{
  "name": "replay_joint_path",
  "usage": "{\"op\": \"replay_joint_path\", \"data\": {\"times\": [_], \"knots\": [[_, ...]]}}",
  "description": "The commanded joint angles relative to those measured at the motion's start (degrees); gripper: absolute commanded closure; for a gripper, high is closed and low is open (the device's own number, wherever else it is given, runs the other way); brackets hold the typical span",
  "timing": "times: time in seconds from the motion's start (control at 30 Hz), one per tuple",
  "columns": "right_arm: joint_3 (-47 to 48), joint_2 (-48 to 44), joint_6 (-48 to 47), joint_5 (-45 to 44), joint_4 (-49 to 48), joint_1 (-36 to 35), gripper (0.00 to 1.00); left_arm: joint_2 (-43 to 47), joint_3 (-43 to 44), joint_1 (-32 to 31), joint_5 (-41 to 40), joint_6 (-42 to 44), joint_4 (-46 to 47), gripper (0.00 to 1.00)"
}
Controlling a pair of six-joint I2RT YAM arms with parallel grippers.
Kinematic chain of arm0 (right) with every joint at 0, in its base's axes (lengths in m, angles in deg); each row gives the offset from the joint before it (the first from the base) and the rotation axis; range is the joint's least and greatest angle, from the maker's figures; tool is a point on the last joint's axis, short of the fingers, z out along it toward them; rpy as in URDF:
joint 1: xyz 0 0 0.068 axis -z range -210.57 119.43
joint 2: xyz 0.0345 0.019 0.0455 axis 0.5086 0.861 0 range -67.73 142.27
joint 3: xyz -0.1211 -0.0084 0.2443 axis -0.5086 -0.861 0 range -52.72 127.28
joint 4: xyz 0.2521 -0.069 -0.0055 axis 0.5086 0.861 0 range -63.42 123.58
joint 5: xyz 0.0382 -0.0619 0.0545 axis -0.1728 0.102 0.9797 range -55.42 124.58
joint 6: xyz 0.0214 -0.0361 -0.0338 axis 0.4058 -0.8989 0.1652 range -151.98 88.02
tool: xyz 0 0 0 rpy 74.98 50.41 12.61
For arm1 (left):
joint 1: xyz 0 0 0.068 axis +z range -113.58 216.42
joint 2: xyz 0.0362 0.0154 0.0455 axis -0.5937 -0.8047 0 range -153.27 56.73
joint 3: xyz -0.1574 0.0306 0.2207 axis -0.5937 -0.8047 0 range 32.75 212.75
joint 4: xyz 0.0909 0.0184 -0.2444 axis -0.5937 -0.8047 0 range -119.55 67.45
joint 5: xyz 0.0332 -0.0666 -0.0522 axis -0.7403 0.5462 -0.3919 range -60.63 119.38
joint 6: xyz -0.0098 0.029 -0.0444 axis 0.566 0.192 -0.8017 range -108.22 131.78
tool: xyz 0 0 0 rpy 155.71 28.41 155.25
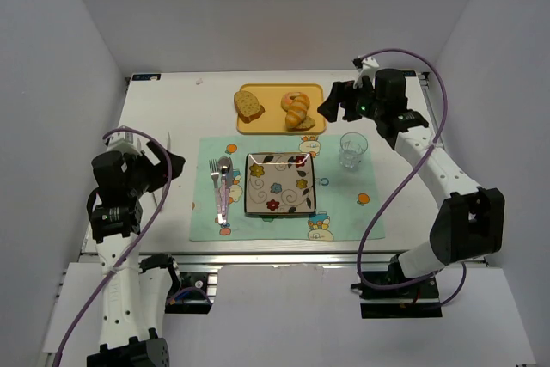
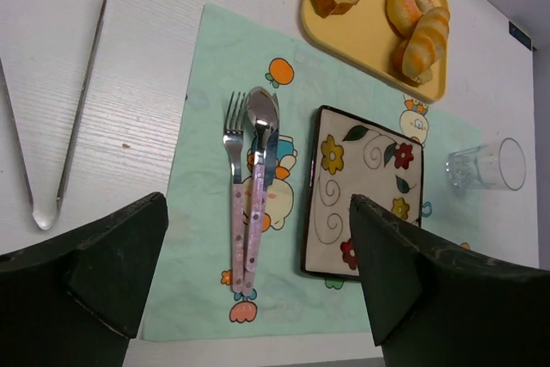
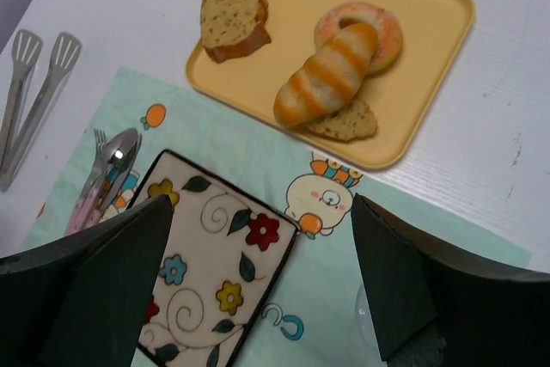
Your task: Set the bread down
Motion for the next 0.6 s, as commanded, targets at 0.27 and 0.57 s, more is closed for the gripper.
{"op": "replay_joint_path", "data": {"times": [0.27, 0.57], "knots": [[-8.5, -5.9, -19.0, 44.6, -3.3, 7.9, 0.11, -3.2, 3.3, 0.3, -10.9, 4.9, -1.8, 0.93], [-12.8, -8.2, -18.7, 43.8, 1.6, 7.9, 0.43, -17.1, 7.6, 0.2, -24.7, 10.0, -5.0, 0.21]]}}
